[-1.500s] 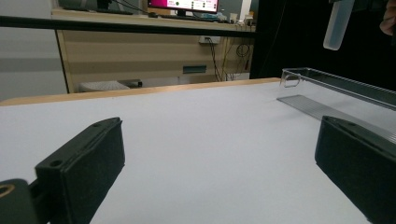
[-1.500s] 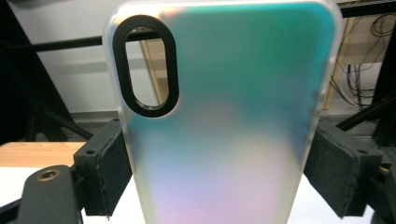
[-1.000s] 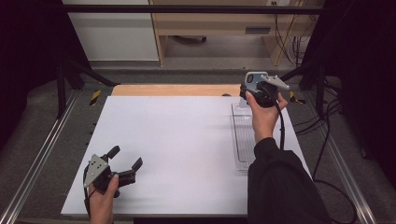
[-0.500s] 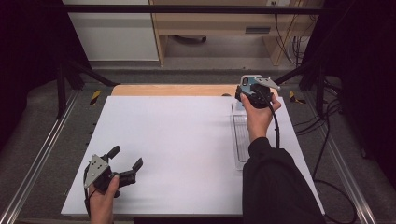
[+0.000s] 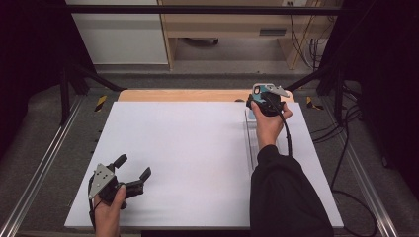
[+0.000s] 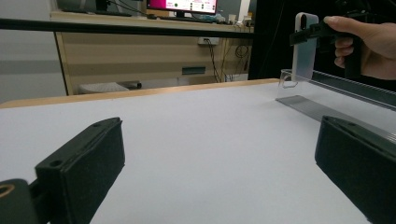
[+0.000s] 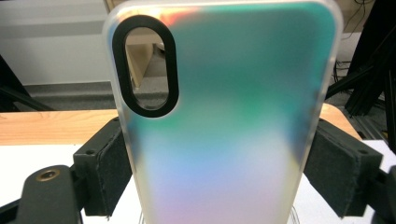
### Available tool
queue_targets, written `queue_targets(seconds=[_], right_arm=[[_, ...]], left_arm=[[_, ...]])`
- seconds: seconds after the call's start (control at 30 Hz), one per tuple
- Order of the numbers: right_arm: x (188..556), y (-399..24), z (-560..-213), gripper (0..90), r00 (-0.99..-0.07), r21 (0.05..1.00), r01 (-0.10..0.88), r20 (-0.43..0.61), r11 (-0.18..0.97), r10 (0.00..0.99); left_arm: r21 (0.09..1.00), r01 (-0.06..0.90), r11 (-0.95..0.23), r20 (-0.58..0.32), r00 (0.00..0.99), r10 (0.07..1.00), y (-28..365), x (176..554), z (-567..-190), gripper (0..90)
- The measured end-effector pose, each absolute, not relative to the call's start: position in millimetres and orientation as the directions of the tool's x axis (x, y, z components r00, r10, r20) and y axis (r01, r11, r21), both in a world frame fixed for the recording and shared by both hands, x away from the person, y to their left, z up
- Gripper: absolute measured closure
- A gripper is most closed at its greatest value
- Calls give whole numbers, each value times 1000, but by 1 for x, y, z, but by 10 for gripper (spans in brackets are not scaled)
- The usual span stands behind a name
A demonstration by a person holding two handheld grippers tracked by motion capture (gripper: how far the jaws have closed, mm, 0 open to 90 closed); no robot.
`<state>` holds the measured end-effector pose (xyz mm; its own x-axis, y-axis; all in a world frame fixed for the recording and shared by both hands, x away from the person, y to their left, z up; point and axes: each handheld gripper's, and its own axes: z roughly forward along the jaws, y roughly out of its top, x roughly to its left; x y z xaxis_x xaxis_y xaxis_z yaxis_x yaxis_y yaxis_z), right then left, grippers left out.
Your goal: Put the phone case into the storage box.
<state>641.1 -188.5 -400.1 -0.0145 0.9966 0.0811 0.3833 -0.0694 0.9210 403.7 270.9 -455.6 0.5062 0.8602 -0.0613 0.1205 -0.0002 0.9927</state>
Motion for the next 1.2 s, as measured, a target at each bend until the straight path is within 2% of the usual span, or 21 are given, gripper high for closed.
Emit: queue_targets(seconds=[0.47, 1.2], right_arm=[[644, -185, -421, 170, -7, 900, 432, 67, -58, 998], [645, -179, -426, 167, -23, 883, 469, 30, -16, 999]], left_arm=[[993, 120, 2, -63, 507, 859, 270, 404, -455, 11], [993, 120, -6, -57, 512, 857, 270, 403, -455, 11]])
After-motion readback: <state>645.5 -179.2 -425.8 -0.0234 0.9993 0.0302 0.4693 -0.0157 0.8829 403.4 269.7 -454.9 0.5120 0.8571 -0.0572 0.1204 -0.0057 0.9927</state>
